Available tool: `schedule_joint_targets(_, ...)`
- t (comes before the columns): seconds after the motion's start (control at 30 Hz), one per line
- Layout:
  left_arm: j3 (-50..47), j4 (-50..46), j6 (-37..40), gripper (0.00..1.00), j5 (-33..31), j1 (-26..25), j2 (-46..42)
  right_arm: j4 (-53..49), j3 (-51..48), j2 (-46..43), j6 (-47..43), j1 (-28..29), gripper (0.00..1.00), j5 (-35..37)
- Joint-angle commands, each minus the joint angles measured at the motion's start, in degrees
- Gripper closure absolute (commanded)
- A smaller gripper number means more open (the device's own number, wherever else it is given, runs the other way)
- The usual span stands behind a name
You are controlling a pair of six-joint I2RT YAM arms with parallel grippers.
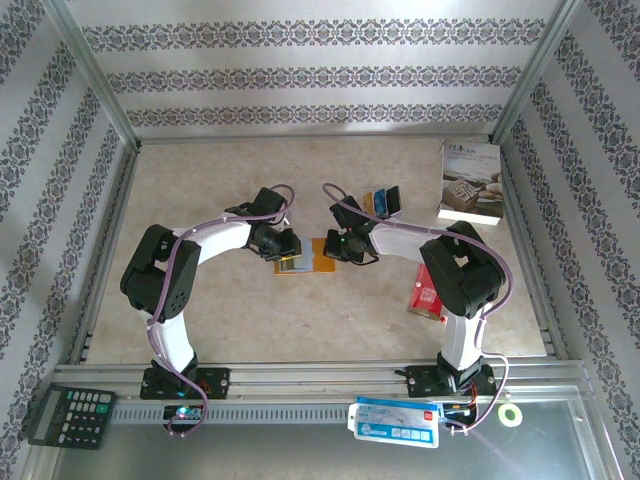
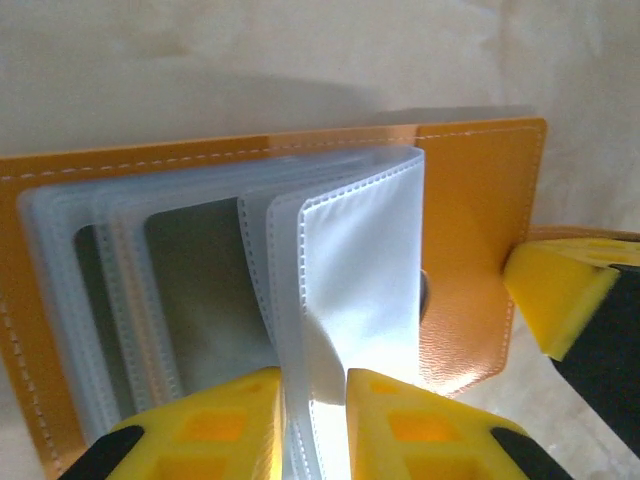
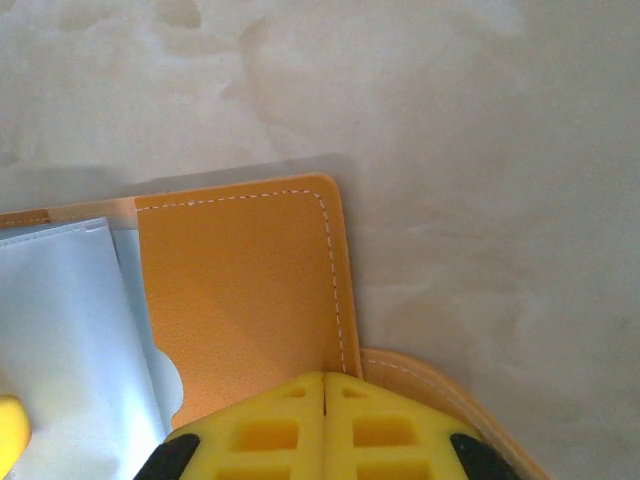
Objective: Take the credit cards out of the card holder
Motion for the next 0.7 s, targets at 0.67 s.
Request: schedule_joint_targets(0.67,-0.6,18.0,-9.3,0.68,14.7,-1.7,1.2,14.4,-8.9,-9.6,3.7,-3.6,0.93,-7.8)
